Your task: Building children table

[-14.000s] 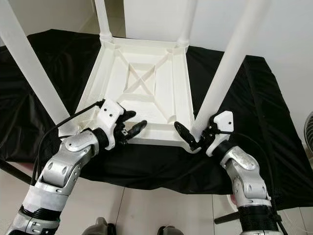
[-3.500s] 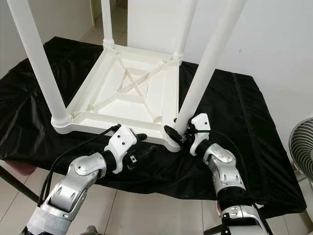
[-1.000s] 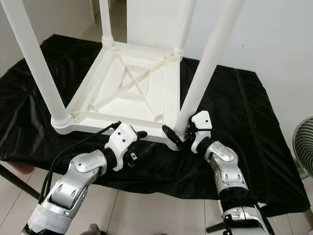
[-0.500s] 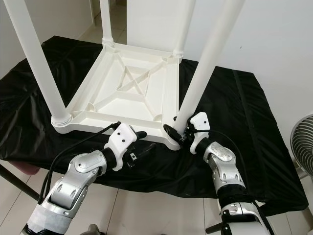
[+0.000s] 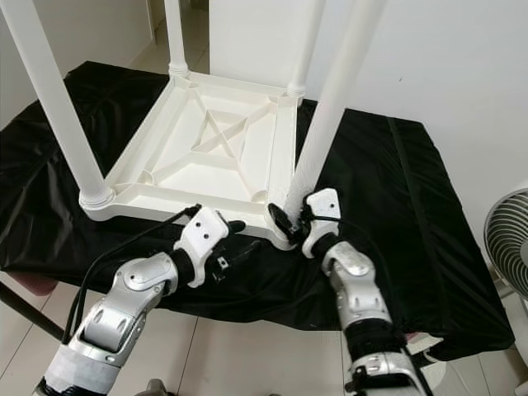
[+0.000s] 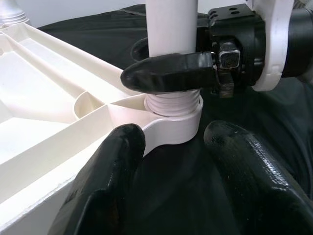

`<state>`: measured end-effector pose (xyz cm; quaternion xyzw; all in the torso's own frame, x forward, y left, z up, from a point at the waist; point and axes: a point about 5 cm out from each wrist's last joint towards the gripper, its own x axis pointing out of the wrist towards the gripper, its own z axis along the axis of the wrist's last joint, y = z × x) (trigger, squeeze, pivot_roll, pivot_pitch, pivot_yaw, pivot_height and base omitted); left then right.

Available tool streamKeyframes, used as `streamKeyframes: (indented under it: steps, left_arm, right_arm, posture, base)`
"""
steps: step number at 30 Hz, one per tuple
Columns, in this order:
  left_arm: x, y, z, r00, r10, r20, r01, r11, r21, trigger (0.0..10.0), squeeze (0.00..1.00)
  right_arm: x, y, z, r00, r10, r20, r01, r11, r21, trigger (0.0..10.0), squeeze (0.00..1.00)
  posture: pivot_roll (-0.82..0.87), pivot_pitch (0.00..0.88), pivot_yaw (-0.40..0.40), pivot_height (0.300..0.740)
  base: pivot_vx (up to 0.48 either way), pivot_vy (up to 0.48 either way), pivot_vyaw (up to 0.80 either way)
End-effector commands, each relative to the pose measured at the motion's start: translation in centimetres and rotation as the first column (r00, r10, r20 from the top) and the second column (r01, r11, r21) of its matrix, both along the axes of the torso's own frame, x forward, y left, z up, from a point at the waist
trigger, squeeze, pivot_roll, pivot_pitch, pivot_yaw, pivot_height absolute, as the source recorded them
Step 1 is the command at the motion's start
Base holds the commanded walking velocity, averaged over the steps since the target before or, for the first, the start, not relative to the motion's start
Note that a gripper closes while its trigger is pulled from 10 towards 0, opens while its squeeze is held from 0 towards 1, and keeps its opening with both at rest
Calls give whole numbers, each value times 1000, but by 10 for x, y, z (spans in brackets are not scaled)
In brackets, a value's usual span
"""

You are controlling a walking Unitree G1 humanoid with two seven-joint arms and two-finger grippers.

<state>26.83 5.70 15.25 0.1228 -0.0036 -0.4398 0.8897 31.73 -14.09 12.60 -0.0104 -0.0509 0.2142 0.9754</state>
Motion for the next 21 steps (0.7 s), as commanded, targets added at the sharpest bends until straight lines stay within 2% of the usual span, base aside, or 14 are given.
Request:
streamKeyframes:
  steps: [1, 2, 3, 4, 5, 6, 7, 9, 10, 15, 21]
  left_arm:
    - [0, 0, 2, 998, 55, 15, -55, 998, -10, 10000, 0]
    - [0, -1, 2, 998, 55, 12, -55, 998, -13, 10000, 0]
    - [0, -1, 2, 998, 55, 12, -55, 998, -13, 10000, 0]
    - [-1, -1, 2, 998, 55, 11, -55, 998, -14, 10000, 0]
    - [-1, -1, 2, 998, 55, 11, -55, 998, -14, 10000, 0]
    - [-1, -2, 2, 998, 54, 9, -54, 998, -15, 10000, 0]
    - [-1, -2, 2, 998, 54, 9, -54, 998, -15, 10000, 0]
    - [-3, -2, 1, 999, 53, 5, -53, 998, -16, 10000, 0]
    - [-3, -2, 1, 999, 52, 4, -52, 999, -16, 10000, 0]
    - [-3, -2, 1, 999, 50, 3, -50, 999, -16, 10000, 0]
    - [-3, -4, 0, 999, 42, -1, -42, 999, -17, 10000, 0]
  right_arm:
    - [-5, 4, -13, 997, -39, -65, 38, 999, -21, 10000, 0]
    - [-9, 10, -15, 990, -120, -74, 121, 993, 8, 10000, 0]
    - [-9, 10, -15, 990, -120, -74, 121, 993, 8, 10000, 0]
    - [-10, 10, -16, 979, -190, -75, 192, 981, 11, 10000, 0]
    - [-10, 10, -16, 979, -190, -75, 192, 981, 11, 10000, 0]
    - [-12, 10, -17, 959, -272, -76, 274, 961, 21, 10000, 0]
    - [-12, 10, -17, 959, -272, -76, 274, 961, 21, 10000, 0]
    - [-17, 12, -18, 906, -413, -92, 418, 907, 42, 10000, 0]
    - [-20, 15, -18, 891, -443, -99, 449, 893, 47, 10000, 0]
    - [-22, 21, -16, 901, -421, -98, 427, 903, 50, 10000, 0]
    - [-22, 11, -10, 890, -449, -77, 453, 891, 31, 10000, 0]
  posture:
    - [149, 66, -86, 740]
    - [146, 73, -89, 740]
    - [146, 73, -89, 740]
    - [146, 73, -89, 740]
    - [146, 73, -89, 740]
    - [146, 73, -89, 740]
    - [146, 73, -89, 740]
    - [144, 79, -90, 740]
    - [142, 79, -89, 740]
    - [142, 79, -89, 740]
    - [126, 82, -88, 740]
  base:
    - [0, 0, 0]
    - [0, 0, 0]
    - [0, 0, 0]
    - [0, 0, 0]
    - [0, 0, 0]
    - [0, 0, 0]
    - [0, 0, 0]
    - [0, 0, 0]
    - [0, 0, 0]
    - [0, 0, 0]
    - [0, 0, 0]
